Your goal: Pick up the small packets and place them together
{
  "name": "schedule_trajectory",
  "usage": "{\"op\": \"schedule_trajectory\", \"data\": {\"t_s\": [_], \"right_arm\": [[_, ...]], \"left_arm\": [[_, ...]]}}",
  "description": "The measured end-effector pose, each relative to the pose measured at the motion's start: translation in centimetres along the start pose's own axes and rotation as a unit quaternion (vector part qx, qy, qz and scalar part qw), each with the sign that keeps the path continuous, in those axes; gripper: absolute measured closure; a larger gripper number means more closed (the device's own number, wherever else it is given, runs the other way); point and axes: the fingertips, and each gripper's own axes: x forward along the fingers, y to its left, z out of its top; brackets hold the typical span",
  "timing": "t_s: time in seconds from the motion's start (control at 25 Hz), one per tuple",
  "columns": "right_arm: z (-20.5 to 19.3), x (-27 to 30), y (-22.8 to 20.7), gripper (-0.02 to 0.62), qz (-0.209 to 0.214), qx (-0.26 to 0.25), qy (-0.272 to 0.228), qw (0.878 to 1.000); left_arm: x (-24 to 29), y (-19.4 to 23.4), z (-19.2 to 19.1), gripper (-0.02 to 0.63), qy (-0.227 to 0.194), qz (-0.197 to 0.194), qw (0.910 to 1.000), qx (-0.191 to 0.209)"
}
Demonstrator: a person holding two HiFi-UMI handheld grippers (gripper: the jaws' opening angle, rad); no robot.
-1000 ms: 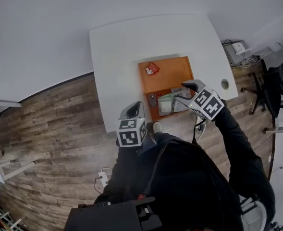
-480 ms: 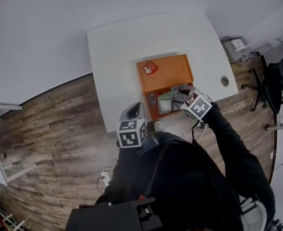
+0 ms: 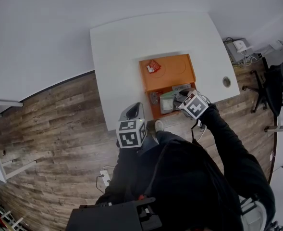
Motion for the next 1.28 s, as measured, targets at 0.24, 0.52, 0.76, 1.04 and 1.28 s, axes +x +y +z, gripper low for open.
{"op": "schedule_trajectory", "data": {"t_s": [0.24, 0.52, 0.76, 1.04, 1.28], "right_arm": [[-0.5, 0.1, -0.3, 0.44, -0.008, 0.026, 0.01, 1.0], [-0.9, -0.1, -0.8, 0.497, -0.021, 0.03, 0.019, 0.999], [-0.7, -1.5, -0.8, 0.534, -0.032, 0.03, 0.002, 0.999], [2.7, -6.3, -1.1, 0.535, -0.05, 0.009, -0.063, 0.997], [7.3, -10.5, -2.9, 0.534, -0.084, -0.003, -0.135, 0.987]], "left_arm": [[0.1, -0.3, -0.1, 0.609, 0.001, -0.004, 1.0, 0.002], [-0.1, -0.3, -0.3, 0.609, 0.001, -0.004, 1.0, 0.003], [-0.2, -0.3, -0.4, 0.609, 0.0, -0.005, 1.0, 0.003], [-0.2, -0.8, -0.4, 0.609, -0.002, -0.01, 0.9999, 0.006], [-0.6, -1.0, 0.0, 0.609, -0.009, -0.009, 0.9999, 0.007]]}}
